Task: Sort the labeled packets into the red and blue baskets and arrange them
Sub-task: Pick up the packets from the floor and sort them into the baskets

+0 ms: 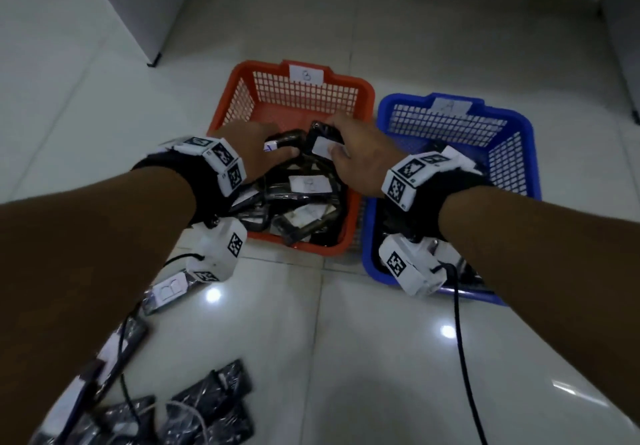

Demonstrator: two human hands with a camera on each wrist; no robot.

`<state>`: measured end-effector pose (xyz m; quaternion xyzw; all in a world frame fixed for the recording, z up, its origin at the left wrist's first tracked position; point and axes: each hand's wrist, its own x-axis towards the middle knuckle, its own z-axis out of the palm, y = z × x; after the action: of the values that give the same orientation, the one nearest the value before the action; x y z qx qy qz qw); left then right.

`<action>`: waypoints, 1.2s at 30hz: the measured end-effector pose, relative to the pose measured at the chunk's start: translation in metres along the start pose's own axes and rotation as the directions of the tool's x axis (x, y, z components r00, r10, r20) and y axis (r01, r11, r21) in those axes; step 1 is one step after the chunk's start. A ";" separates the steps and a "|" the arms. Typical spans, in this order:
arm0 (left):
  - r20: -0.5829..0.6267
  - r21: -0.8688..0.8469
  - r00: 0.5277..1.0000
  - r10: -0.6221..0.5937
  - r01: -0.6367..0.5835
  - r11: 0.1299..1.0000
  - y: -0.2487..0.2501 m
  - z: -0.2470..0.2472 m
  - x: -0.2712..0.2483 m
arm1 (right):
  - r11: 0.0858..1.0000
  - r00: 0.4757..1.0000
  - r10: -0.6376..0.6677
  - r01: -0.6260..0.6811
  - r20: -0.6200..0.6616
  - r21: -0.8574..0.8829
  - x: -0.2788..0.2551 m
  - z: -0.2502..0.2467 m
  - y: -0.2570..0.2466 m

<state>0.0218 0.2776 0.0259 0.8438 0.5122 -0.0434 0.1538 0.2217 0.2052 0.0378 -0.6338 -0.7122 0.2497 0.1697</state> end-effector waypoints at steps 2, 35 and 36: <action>0.004 -0.071 0.999 0.049 -0.048 0.996 -0.009 0.006 0.004 | 0.999 0.999 0.000 0.001 0.033 -0.047 0.011 0.008 -0.004; 0.011 -0.140 0.725 -0.689 0.684 0.716 -0.129 0.109 -0.337 | 0.870 0.853 -0.436 0.480 0.286 -0.107 -0.047 0.235 -0.163; 0.015 -0.150 0.731 -0.682 0.676 0.722 -0.133 0.114 -0.333 | 0.871 0.855 -0.424 0.475 0.300 -0.124 -0.044 0.238 -0.165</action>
<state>-0.2428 0.0160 -0.0343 0.5851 0.7902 -0.0419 0.1773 -0.0402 0.1168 -0.0597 -0.4236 -0.8777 0.2144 0.0652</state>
